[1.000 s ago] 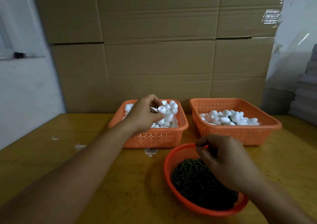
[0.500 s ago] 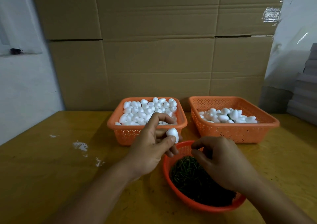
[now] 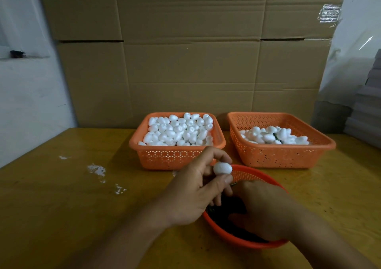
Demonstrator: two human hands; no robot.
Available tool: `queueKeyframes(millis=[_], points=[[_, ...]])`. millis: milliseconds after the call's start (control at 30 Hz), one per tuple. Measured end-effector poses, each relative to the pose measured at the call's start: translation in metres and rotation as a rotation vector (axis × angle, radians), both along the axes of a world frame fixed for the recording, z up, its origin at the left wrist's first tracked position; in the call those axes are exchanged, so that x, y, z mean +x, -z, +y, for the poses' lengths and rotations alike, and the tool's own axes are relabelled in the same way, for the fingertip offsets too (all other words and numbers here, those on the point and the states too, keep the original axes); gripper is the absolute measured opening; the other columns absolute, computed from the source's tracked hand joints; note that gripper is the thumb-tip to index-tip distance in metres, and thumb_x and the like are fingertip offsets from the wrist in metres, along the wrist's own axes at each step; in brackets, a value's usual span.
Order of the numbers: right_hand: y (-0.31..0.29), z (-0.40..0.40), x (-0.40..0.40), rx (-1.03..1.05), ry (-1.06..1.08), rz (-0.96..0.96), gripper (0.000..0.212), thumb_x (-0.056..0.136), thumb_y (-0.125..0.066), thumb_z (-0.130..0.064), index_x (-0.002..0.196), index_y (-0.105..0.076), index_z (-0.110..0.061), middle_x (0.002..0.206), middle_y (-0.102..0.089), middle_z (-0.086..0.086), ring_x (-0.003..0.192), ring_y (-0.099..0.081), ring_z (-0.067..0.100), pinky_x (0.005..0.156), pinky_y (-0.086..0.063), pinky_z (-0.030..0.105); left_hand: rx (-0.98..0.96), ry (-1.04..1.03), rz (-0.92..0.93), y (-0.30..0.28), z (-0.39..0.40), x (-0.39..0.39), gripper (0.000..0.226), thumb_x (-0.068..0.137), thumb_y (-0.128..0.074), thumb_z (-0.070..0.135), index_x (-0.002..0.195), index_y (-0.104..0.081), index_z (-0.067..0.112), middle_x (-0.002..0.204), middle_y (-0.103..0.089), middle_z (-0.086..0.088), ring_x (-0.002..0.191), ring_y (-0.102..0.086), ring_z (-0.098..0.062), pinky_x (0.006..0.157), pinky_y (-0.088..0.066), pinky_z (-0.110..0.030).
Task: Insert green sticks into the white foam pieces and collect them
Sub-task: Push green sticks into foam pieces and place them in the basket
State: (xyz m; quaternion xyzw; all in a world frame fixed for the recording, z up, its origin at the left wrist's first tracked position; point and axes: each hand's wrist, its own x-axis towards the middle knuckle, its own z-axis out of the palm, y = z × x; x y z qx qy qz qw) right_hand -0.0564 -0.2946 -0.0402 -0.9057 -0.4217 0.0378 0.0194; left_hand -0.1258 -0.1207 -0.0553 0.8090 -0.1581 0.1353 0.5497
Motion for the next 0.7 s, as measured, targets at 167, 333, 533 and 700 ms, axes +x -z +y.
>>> queueKeyframes(millis=[167,333,533,700], points=[[0.003,0.006,-0.003,-0.009,0.042,-0.058,0.019,0.092,-0.058,-0.045,0.093,-0.06,-0.026,0.093,-0.065,-0.006,0.088,-0.064,0.018,0.077,-0.055,0.037,-0.07,-0.037,0.043,-0.001,-0.003,0.003,0.018,0.104,-0.043,0.038,0.115,-0.044,0.023,0.09,-0.073,-0.01,0.068,-0.064,-0.02,0.061,-0.052,-0.036],[0.006,0.007,0.001,0.008,0.056,-0.032,0.017,0.094,-0.059,-0.038,0.1,-0.069,-0.026,0.093,-0.068,-0.007,0.087,-0.064,0.015,0.077,-0.057,0.035,-0.284,-0.127,0.071,0.002,-0.004,0.005,0.029,0.097,-0.057,0.038,0.111,-0.066,0.013,0.091,-0.062,-0.002,0.08,-0.059,-0.015,0.066,-0.051,-0.028],[0.004,0.004,0.004,0.112,0.067,0.039,0.011,0.091,-0.065,-0.032,0.099,-0.072,-0.031,0.097,-0.069,-0.011,0.089,-0.064,0.01,0.08,-0.056,0.033,-0.596,-0.058,0.183,-0.004,-0.004,0.004,0.026,0.1,-0.051,0.019,0.117,-0.065,0.004,0.089,-0.066,-0.011,0.073,-0.06,-0.017,0.062,-0.051,-0.026],[0.003,0.001,0.009,0.227,0.078,0.045,0.012,0.085,-0.073,-0.033,0.096,-0.075,-0.028,0.091,-0.072,-0.009,0.084,-0.065,0.009,0.079,-0.055,0.032,-0.751,0.0,0.251,-0.008,-0.003,0.002,0.026,0.092,-0.057,0.022,0.11,-0.066,0.005,0.092,-0.069,-0.018,0.072,-0.065,-0.02,0.061,-0.053,-0.026]])
